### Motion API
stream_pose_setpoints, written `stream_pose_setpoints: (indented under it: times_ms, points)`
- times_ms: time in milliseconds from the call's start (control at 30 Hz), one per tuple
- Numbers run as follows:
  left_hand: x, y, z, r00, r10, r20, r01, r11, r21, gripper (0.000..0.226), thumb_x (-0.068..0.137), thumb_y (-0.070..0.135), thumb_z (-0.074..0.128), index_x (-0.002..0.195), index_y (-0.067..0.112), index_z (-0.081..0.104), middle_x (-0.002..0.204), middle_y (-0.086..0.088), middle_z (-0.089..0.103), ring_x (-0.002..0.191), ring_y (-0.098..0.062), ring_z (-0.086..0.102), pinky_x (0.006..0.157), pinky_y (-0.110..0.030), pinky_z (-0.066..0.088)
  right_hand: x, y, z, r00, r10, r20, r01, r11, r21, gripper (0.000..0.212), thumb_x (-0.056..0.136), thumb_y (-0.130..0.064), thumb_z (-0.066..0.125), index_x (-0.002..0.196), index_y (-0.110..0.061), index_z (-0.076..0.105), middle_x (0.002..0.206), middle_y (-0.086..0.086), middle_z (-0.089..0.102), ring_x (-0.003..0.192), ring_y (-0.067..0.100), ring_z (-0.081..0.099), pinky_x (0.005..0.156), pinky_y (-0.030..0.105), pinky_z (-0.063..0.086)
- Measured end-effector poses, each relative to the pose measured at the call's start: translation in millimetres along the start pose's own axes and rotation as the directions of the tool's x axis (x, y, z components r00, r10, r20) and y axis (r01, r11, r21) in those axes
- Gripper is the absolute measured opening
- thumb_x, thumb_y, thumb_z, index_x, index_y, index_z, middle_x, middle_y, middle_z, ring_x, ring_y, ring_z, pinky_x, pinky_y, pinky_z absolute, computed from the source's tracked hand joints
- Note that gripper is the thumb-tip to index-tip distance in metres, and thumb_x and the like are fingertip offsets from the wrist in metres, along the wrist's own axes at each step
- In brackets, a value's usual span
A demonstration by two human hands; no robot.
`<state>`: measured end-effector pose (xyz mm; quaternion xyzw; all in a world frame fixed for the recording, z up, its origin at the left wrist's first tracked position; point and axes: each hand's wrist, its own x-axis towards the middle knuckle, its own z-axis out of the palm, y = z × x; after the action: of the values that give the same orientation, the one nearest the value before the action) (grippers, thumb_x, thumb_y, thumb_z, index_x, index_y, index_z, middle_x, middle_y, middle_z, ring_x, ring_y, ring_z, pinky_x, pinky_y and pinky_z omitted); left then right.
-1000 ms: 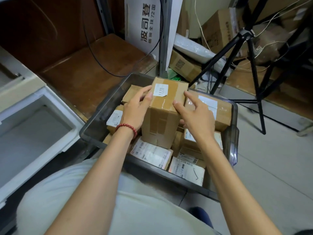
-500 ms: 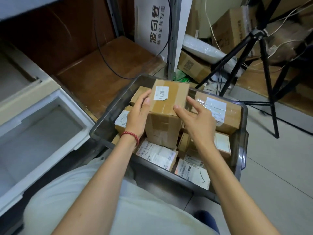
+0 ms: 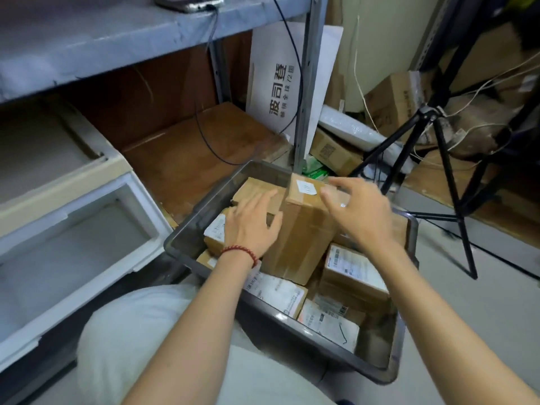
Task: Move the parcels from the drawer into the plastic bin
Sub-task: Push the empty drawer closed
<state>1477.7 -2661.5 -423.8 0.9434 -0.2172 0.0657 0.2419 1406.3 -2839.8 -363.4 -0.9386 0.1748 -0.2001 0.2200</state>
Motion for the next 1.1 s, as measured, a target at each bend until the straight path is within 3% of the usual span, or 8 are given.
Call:
stream_pose_setpoints:
  times_ms: [133, 300, 467, 600, 767, 933, 1100]
  points:
    - [-29, -35, -18, 0.996, -0.085, 0.007, 0.082, 0.979, 0.184, 0.044, 0.088, 0.047, 0.053, 0.131, 0.035, 0.047, 0.133, 0.011, 0.052, 0.124, -0.015, 0.045, 0.099, -0.038, 0.035, -15, -33, 32, 0.971, -0.167, 0.169, 0.167, 0.986, 0.013, 0.049, 0.091, -0.055, 0.052, 0.130, -0.027, 0.058, 0.130, -0.004, 0.060, 0.122, 0.018, 0.048, 0.103, 0.038, 0.037]
    - [-89, -103, -58, 0.929, -0.368, -0.046, 0.365, 0.884, 0.294, 0.051, 0.087, 0.047, 0.052, 0.136, 0.034, 0.044, 0.137, 0.008, 0.051, 0.127, -0.018, 0.043, 0.100, -0.039, 0.035, -27, -84, 69, 0.892, -0.344, 0.293, 0.360, 0.933, 0.001, 0.055, 0.091, -0.058, 0.049, 0.139, -0.033, 0.048, 0.144, -0.007, 0.048, 0.135, 0.017, 0.036, 0.117, 0.046, 0.014]
    - [-146, -155, -122, 0.808, -0.568, -0.154, 0.585, 0.746, 0.319, 0.057, 0.089, 0.044, 0.053, 0.142, 0.030, 0.037, 0.142, 0.002, 0.048, 0.126, -0.025, 0.043, 0.097, -0.041, 0.040, -34, -159, 95, 0.739, -0.551, 0.388, 0.541, 0.828, 0.147, 0.059, 0.092, -0.058, 0.049, 0.143, -0.029, 0.043, 0.147, -0.006, 0.045, 0.136, 0.017, 0.038, 0.116, 0.041, 0.027]
    - [-178, -178, -174, 0.771, -0.577, -0.268, 0.636, 0.677, 0.371, 0.060, 0.089, 0.040, 0.055, 0.145, 0.027, 0.035, 0.144, 0.001, 0.044, 0.128, -0.027, 0.041, 0.096, -0.043, 0.037, -51, -223, 112, 0.606, -0.695, 0.388, 0.654, 0.712, 0.254, 0.060, 0.093, -0.052, 0.052, 0.145, -0.025, 0.042, 0.145, -0.002, 0.047, 0.134, 0.019, 0.041, 0.110, 0.037, 0.034]
    - [-208, -202, -207, 0.743, -0.598, -0.301, 0.667, 0.622, 0.410, 0.063, 0.090, 0.037, 0.054, 0.147, 0.024, 0.031, 0.149, 0.002, 0.036, 0.131, -0.026, 0.038, 0.100, -0.042, 0.034, -69, -278, 130, 0.486, -0.791, 0.373, 0.741, 0.599, 0.304, 0.061, 0.093, -0.051, 0.052, 0.147, -0.024, 0.038, 0.148, 0.000, 0.042, 0.136, 0.020, 0.038, 0.110, 0.037, 0.033]
    - [-201, -218, -214, 0.759, -0.576, -0.305, 0.648, 0.621, 0.441, 0.068, 0.091, 0.038, 0.052, 0.150, 0.023, 0.022, 0.154, 0.002, 0.027, 0.137, -0.021, 0.029, 0.105, -0.041, 0.029, -65, -308, 147, 0.412, -0.820, 0.397, 0.792, 0.538, 0.288, 0.063, 0.093, -0.051, 0.052, 0.148, -0.024, 0.035, 0.152, 0.000, 0.037, 0.139, 0.021, 0.033, 0.113, 0.039, 0.029]
    - [-175, -231, -216, 0.797, -0.516, -0.315, 0.604, 0.667, 0.436, 0.064, 0.092, 0.036, 0.052, 0.149, 0.022, 0.026, 0.151, 0.002, 0.033, 0.138, -0.018, 0.029, 0.106, -0.040, 0.030, -56, -326, 167, 0.371, -0.801, 0.470, 0.835, 0.509, 0.208, 0.068, 0.093, -0.053, 0.052, 0.150, -0.025, 0.031, 0.154, -0.002, 0.033, 0.141, 0.020, 0.029, 0.113, 0.039, 0.028]
